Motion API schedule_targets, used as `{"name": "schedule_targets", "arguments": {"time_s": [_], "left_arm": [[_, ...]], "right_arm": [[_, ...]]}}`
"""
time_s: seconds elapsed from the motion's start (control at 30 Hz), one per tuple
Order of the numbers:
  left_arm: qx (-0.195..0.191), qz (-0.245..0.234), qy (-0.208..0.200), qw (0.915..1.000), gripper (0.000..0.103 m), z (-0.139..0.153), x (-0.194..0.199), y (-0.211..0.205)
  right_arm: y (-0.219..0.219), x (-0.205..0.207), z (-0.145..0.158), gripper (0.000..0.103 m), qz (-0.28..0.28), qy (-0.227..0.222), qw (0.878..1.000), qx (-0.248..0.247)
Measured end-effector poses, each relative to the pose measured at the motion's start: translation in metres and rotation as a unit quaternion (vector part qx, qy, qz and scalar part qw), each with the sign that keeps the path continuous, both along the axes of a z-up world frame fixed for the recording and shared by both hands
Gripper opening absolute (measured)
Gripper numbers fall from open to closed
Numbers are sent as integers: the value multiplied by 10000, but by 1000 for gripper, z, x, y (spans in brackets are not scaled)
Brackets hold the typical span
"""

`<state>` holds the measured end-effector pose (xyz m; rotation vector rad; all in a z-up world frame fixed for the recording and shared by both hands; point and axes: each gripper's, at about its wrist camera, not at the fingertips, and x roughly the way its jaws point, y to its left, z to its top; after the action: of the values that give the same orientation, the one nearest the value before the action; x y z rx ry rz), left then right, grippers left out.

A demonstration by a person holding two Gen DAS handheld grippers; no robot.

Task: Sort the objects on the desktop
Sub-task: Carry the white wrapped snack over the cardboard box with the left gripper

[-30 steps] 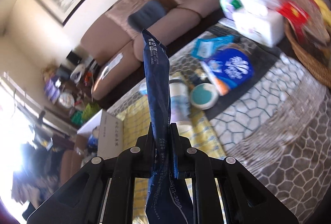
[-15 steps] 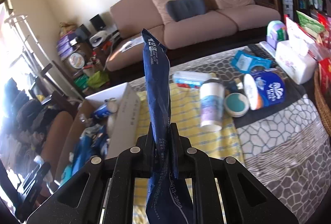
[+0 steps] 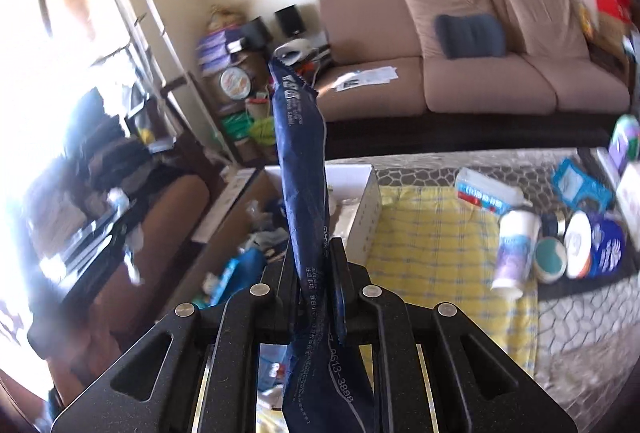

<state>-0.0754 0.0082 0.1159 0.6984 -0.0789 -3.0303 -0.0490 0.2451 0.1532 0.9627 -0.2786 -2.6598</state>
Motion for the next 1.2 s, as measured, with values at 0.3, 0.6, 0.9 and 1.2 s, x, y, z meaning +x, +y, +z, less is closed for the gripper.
{"name": "schedule_targets", "arguments": {"time_s": [0.3,0.6,0.9,1.2], "left_arm": [[259,232,-648,9973,28,-49,-31,-34],[625,284,-866,9939,28,-60,-22,-61],[502,81,-983,9939,28,-69,-27,-70],[702,250,-1061,9916,28,-72,-33,-79]], "right_arm": [[32,-13,-42,12,-309,-483,9971,-493],[-29,-35,-49,12,210,-495,9975,-459],[-95,-67,-62,12,798,-527,9941,514],[-115,-127,-85,15,343,-605,9936,886]]}}
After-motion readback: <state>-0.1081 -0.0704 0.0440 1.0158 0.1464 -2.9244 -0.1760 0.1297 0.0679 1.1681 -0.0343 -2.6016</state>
